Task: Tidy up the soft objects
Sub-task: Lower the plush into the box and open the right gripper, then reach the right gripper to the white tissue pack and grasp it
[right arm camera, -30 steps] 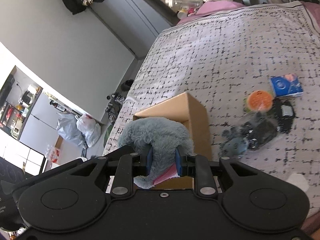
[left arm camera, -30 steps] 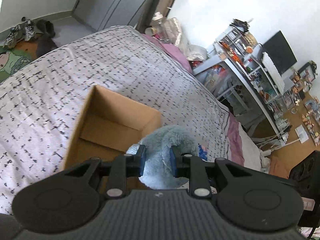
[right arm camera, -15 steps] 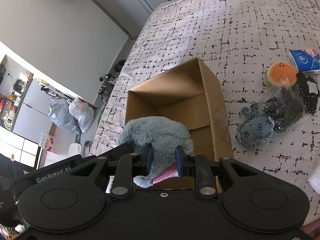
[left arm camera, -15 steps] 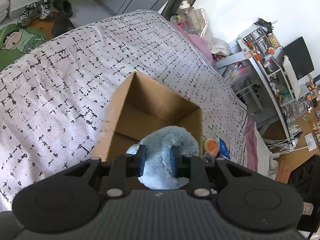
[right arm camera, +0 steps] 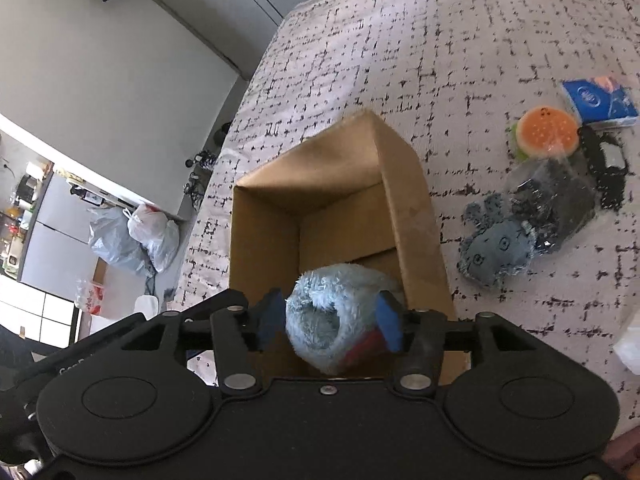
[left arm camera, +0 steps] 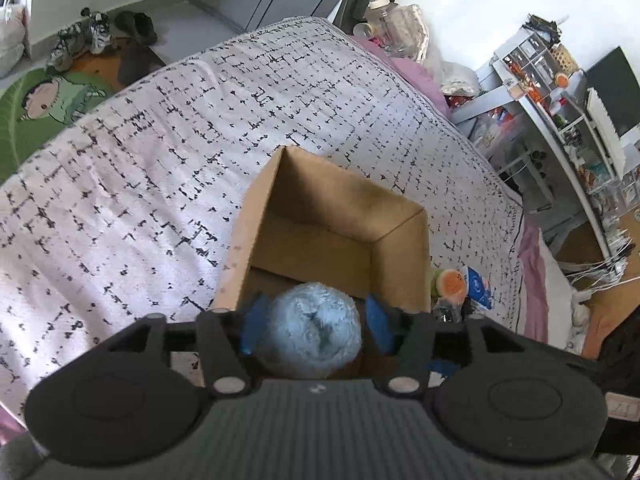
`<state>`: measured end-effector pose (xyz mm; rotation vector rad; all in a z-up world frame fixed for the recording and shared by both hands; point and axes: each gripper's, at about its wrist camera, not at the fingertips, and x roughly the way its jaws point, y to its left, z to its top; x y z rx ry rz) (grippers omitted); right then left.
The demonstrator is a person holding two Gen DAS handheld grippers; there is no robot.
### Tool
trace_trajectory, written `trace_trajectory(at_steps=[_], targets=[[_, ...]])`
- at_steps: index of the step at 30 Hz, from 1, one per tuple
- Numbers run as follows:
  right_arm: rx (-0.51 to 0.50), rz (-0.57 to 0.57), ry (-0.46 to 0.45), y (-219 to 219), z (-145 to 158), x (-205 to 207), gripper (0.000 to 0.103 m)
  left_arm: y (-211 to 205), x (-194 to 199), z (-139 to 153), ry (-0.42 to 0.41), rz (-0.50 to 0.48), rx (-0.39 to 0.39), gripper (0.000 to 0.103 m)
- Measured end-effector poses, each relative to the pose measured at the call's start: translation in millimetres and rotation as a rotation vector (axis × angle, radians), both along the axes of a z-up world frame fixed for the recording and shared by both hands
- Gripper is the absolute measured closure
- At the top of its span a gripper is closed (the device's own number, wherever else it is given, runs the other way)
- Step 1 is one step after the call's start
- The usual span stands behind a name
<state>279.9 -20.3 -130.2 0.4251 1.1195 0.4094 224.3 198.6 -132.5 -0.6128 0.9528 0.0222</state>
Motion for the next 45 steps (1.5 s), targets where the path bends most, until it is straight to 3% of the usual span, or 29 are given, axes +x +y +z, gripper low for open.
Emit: trace_trajectory(at_steps=[4,7,18,24,28,38,45], targets=[[0.020,-0.005,-0.019,-12.7,8.3,-3.8,0.042,-7.4,-4.3,9.9,0.002,0.011,0.027,0.031],[-0.006,-0.026,-0.056,-23.9,15.5,-11.2,0.030,-15.9,-7.3,18.5,-0.006,0.013,0.065,0.026],[-0.027,-0.079,-0.105,-78.4,30.5,-32.2,0.020,-57.9,-15.4,47.3,-0.049,-0.012,0.172,0.023],[-0.031,-0.120,-0.111,-106.4,30.4,-43.4,0.016,-86.3,-23.1,53.0,-0.052,-0.047,0.193,0.022],[-0.046,-0.153,-0.123,-125.8,30.5,-52.6,0.008,-104.3,-28.0,54.6,-0.036,-0.073,0.200,0.018],[-0.040,-0.235,-0.047,-173.8,7.9,-59.8,0.008,-149.8,-35.4,53.9,-0.010,-0.119,0.256,0.013],[0.021,-0.307,0.004,-202.3,-9.4,-57.4,0.008,-174.9,-34.3,48.0,0.001,-0.114,0.274,0.013]])
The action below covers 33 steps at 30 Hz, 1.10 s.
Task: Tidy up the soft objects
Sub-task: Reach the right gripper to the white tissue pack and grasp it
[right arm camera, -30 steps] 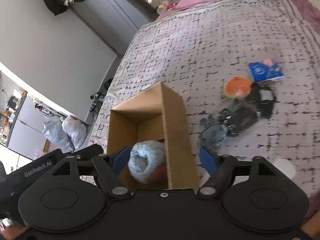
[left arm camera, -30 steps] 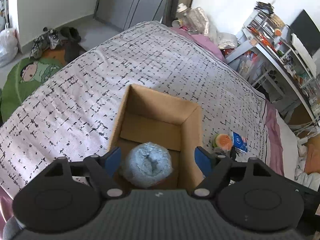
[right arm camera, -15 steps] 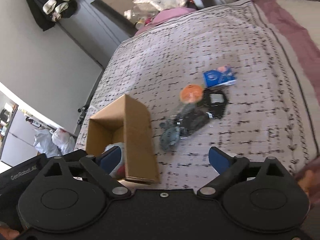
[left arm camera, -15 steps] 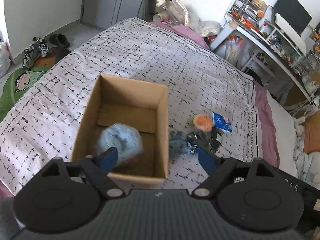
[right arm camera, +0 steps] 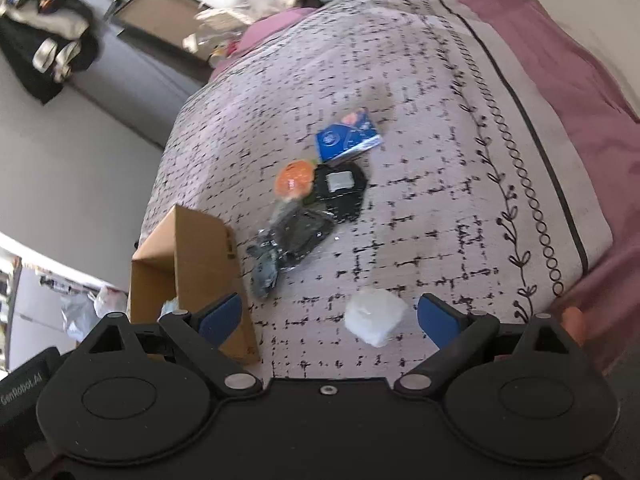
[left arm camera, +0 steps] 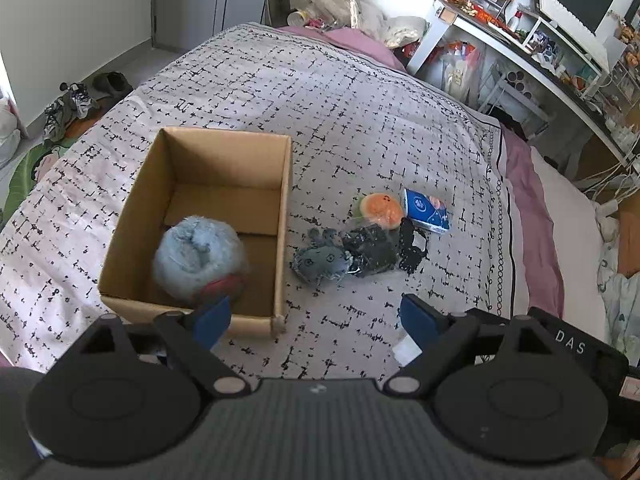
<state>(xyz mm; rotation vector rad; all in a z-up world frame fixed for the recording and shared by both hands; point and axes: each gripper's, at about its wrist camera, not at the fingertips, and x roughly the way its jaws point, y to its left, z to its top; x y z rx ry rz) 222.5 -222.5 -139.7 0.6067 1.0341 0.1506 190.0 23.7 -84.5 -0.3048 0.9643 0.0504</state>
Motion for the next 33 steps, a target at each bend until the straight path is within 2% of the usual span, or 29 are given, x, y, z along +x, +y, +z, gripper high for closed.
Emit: trace_trajectory(at_steps=[3,6,14,20,24,28,30,31,33], targets=[[0.037,-0.020,0.031,-8.2,-10.3,3.3,0.008,-9.2,3.7,-1.6,-0.003,0.002,0.014,0.013],[0.034,-0.018,0.044,-9.1,-17.5,6.0,0.010,-19.6,9.7,-5.4,-0.001,-0.011,0.034,0.013],[0.091,-0.016,0.111,-8.9,-39.3,17.6,0.025,-34.9,21.7,-22.5,0.000,-0.007,0.012,0.016],[0.148,-0.045,0.191,-7.5,-59.7,24.9,0.027,-47.4,33.9,-26.4,-0.022,-0.032,0.030,0.017],[0.165,-0.064,0.241,-4.4,-73.4,29.8,0.033,-51.2,45.1,-32.7,-0.015,-0.037,0.028,0.018],[0.187,-0.069,0.271,-2.1,-84.5,35.1,0.047,-54.8,53.2,-40.7,-0.010,-0.049,0.036,0.018],[0.185,-0.067,0.279,0.1,-89.1,38.1,0.058,-54.9,57.7,-45.4,-0.002,-0.052,0.026,0.018],[0.185,-0.065,0.283,1.0,-91.0,39.9,0.069,-54.9,60.1,-47.4,0.003,-0.054,0.022,0.018],[0.178,-0.068,0.270,2.7,-92.0,42.0,0.071,-55.4,65.0,-51.3,0.010,-0.059,0.021,0.018]])
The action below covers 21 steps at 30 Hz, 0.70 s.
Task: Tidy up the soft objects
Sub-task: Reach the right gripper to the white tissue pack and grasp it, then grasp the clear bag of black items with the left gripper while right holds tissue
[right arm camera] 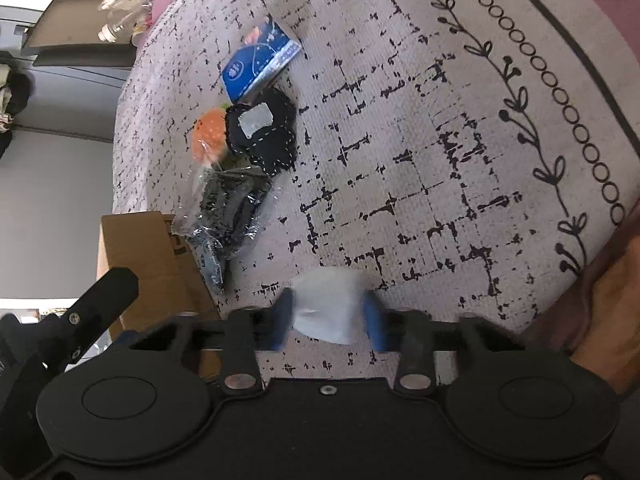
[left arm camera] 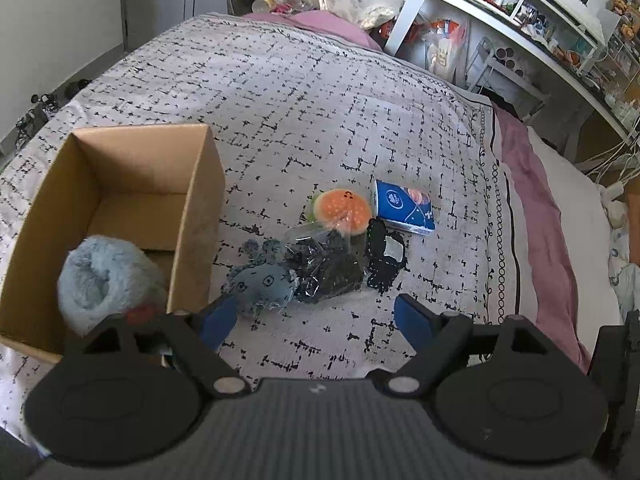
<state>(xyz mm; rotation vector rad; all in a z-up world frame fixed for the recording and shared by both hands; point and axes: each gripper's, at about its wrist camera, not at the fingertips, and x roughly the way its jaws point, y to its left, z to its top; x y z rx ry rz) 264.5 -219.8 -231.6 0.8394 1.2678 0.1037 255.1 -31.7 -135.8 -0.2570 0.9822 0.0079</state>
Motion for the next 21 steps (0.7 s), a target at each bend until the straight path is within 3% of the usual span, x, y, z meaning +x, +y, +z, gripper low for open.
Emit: trace_trajectory(at_steps=[7,21], targets=[[-0.060,-0.019,-0.072,-0.5,8.1,3.7,0.086,-3.3,18.8,-11.6,0.014,-0.034,0.007,0.018],[-0.213,-0.107,-0.200,-14.2,25.8,15.0,0.086,-9.7,53.3,-31.2,0.046,-0.073,0.003,0.018]])
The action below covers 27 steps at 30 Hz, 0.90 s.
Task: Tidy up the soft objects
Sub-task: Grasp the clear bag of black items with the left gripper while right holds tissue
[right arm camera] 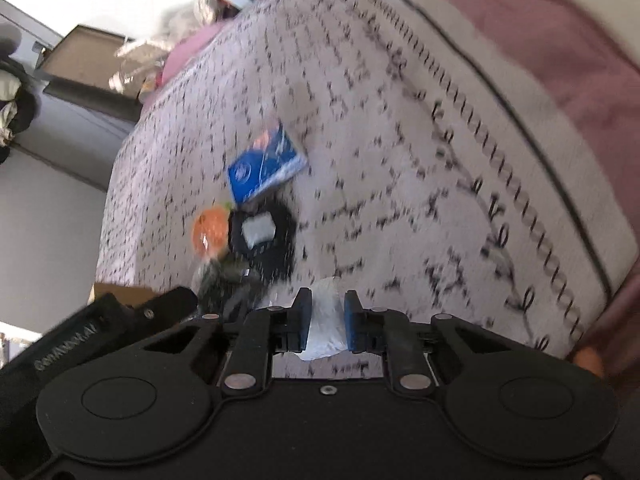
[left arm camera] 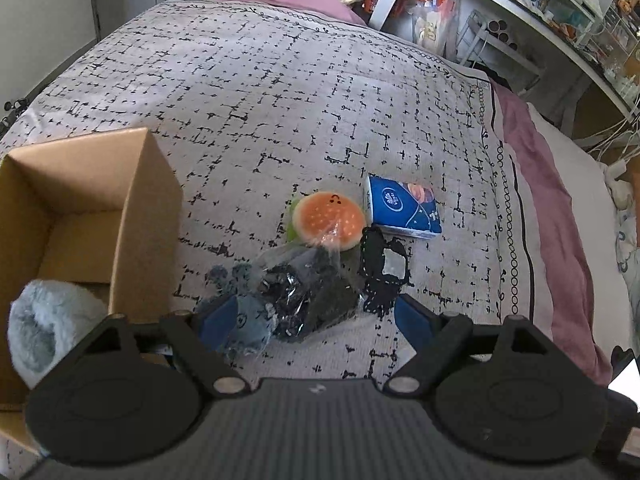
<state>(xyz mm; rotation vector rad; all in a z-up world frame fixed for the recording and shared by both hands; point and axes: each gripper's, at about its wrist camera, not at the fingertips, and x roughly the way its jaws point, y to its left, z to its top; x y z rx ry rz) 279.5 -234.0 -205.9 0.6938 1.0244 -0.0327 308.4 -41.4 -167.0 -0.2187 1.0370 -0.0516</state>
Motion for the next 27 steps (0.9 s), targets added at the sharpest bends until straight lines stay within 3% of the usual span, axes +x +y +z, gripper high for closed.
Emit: trace_trajectory(at_steps=[4,8,14,19,21,22,23,24,25,27], targets=[[0.016,-0.032,0.058,-5.2,-10.6,4.9,0.079,-3.9,9.3,-5.3,0.000,-0.012,0.008,0.018],[0.014,-0.037,0.076,-5.4,-13.6,6.4,0.047,-7.5,17.5,-12.4,0.008,-0.018,0.025,0.018],[-0.033,0.041,0.114,9.5,-21.3,12.6,0.042,-10.2,27.9,-26.3,0.039,-0.012,0.070,0.018],[-0.089,0.048,0.084,14.0,-19.9,14.4,0.042,-13.6,34.3,-34.4,0.052,-0.005,0.112,0.018],[-0.095,0.048,0.079,14.3,-20.6,15.5,0.046,-15.9,37.2,-38.4,0.063,-0.011,0.124,0.018],[-0.094,0.051,0.073,14.3,-20.3,15.9,0.053,-16.8,38.0,-39.7,0.062,-0.015,0.126,0.019],[-0.093,0.056,0.068,14.2,-19.6,16.3,0.055,-17.5,37.5,-40.2,0.051,-0.015,0.132,0.023],[-0.092,0.057,0.062,14.4,-18.7,16.2,0.055,-18.3,36.7,-39.7,0.038,-0.011,0.140,0.039],[-0.089,0.056,0.055,13.9,-17.9,16.3,0.056,-19.0,36.2,-38.7,0.032,-0.007,0.148,0.040],[-0.088,0.055,0.042,12.9,-16.4,16.6,0.056,-19.3,35.1,-33.8,0.014,-0.010,0.133,0.055]])
